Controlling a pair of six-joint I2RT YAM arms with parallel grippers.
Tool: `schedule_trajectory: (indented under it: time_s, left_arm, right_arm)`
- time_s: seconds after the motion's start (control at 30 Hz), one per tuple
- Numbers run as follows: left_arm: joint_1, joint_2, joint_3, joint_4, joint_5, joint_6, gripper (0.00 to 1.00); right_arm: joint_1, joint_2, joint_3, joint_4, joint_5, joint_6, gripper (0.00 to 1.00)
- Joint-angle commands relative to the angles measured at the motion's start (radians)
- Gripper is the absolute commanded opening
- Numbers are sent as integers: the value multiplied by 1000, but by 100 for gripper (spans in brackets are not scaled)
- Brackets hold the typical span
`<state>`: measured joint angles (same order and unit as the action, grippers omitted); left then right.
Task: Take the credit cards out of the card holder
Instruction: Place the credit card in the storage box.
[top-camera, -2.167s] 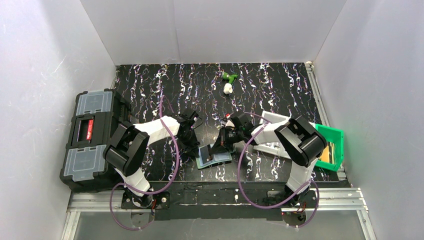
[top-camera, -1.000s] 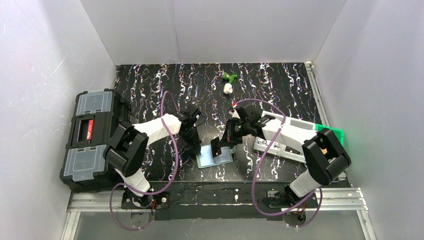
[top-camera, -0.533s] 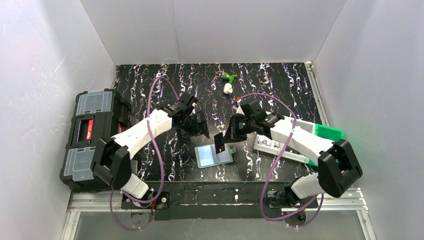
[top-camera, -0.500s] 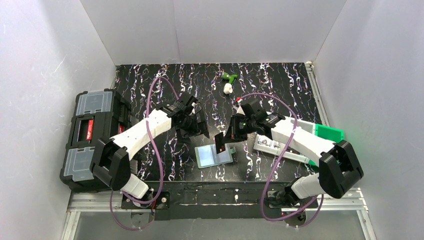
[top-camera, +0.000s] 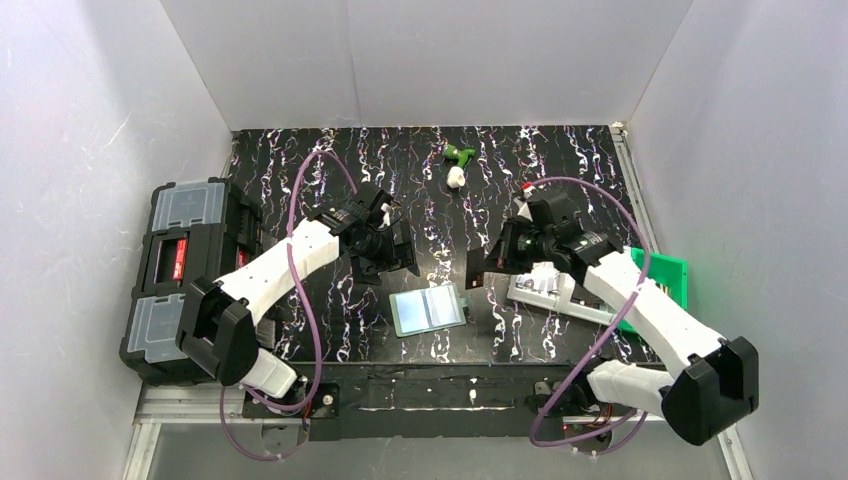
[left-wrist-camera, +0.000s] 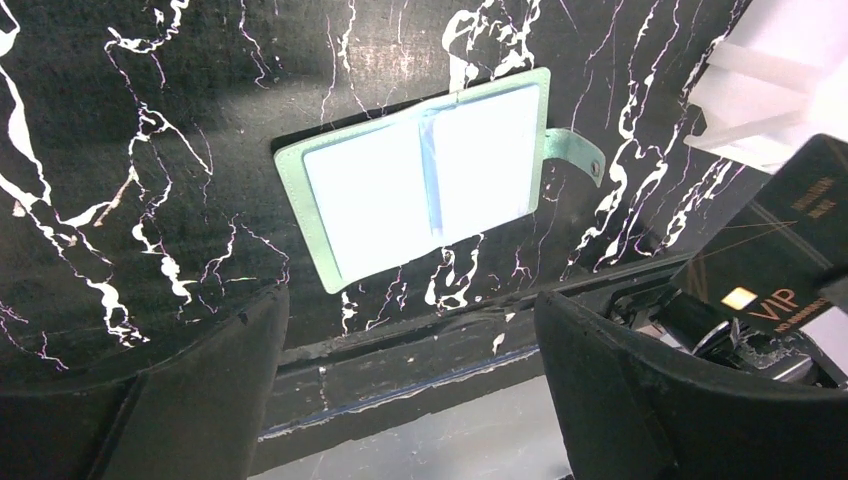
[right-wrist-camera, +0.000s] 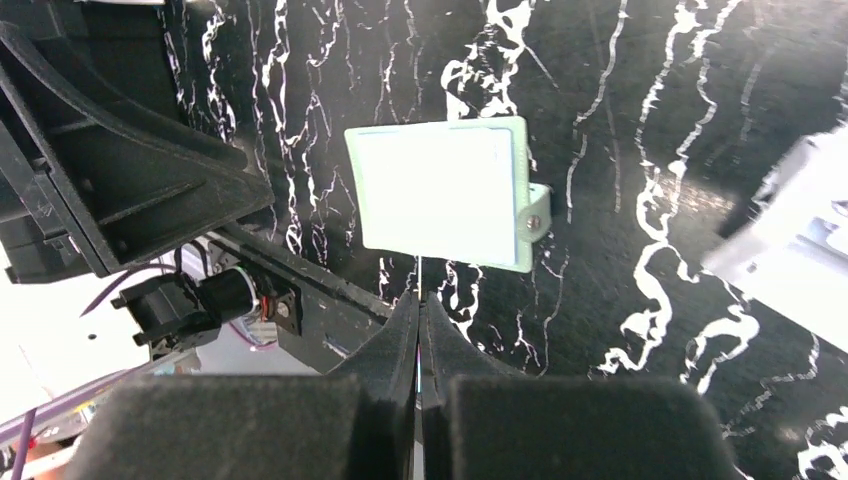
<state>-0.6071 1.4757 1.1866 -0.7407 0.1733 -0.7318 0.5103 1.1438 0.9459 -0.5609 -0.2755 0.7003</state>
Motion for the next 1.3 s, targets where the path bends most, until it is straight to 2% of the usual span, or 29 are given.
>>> schedule_trajectory:
  time_s: [0.0, 0.1, 0.27, 0.4, 0.6, 0.9, 1.27]
  left_arm:
    - [-3, -44, 12, 11, 50, 37, 93]
    - [-3, -46, 7, 27, 69, 49, 93]
    - [-3, -42, 0, 47, 89, 59, 93]
    - [-3, -41, -7, 66, 110, 59, 93]
    - [-3, -43, -12, 81, 127, 60, 94]
    - [-3, -33, -12, 84, 146, 71, 94]
    - [-3, -25, -8, 95, 160, 71, 94]
  right_arm:
    - [-87, -106, 22, -215, 161, -38, 1]
    - [-157, -126, 74, -399, 316, -42, 1]
    - [-263, -143, 117, -552, 497, -47, 1]
    - [-399, -120, 138, -604, 605, -97, 1]
    - [-556, -44, 146, -577, 657, -155, 1]
    - [-589, 112, 244, -602, 729, -163, 1]
    - [-589, 225, 282, -565, 661, -143, 1]
